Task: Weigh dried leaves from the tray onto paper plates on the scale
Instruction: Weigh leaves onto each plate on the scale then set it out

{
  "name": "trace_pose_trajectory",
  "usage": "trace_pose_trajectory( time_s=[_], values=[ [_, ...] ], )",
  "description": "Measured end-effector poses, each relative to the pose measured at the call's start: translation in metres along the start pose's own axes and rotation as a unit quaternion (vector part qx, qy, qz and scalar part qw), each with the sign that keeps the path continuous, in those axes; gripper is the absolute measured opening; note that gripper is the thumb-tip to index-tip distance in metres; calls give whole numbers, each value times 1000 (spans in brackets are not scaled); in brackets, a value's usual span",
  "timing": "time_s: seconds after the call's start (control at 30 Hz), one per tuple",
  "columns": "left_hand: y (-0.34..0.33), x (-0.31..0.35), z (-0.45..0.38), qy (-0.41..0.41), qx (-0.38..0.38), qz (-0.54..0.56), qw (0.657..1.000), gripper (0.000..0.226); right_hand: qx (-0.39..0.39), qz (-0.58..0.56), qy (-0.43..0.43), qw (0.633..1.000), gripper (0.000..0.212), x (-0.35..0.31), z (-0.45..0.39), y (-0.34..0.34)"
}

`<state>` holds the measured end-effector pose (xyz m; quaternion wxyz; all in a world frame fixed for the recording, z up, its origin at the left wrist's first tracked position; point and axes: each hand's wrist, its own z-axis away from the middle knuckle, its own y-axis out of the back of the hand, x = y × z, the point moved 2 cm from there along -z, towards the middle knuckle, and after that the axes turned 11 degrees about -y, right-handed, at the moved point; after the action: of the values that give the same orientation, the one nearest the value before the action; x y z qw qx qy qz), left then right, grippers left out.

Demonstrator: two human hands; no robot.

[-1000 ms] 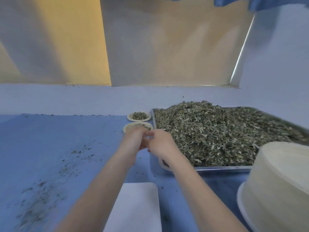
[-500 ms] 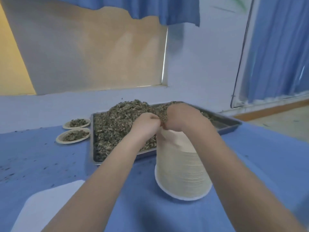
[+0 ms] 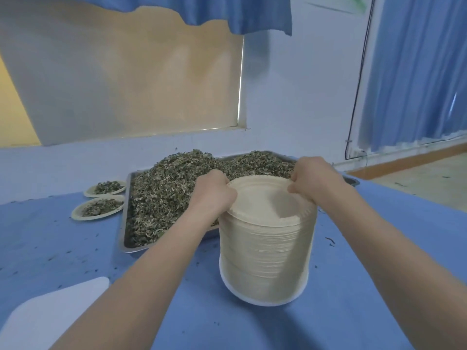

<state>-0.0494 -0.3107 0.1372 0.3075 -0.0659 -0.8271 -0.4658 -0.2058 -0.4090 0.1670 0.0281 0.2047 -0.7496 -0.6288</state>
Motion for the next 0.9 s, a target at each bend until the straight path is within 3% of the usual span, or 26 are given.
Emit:
trace_pose_trajectory(
  time_s=[0.13, 0.23, 0.4, 0.5, 0.73, 0.9],
  values=[
    [9, 8, -8, -21, 19, 11, 1000, 25, 41, -37, -5, 998, 22, 0, -8, 6],
    [25, 8, -9, -27, 28, 7, 999, 22, 52, -64, 1, 997, 22, -11, -9, 9],
    [83, -25, 11, 40, 78, -4, 996, 23, 56, -102, 66, 991, 14, -73, 10, 5],
    [129, -65, 42, 87, 131, -12, 987, 14, 23, -123, 126, 984, 29, -133, 34, -5],
    [195, -169, 145, 236, 199, -11, 951, 9, -81, -120, 263, 954, 38, -252, 109, -66],
    [184, -216, 200, 301, 197, -8, 933, 6, -137, -89, 287, 944, 19, -279, 146, -123]
  ],
)
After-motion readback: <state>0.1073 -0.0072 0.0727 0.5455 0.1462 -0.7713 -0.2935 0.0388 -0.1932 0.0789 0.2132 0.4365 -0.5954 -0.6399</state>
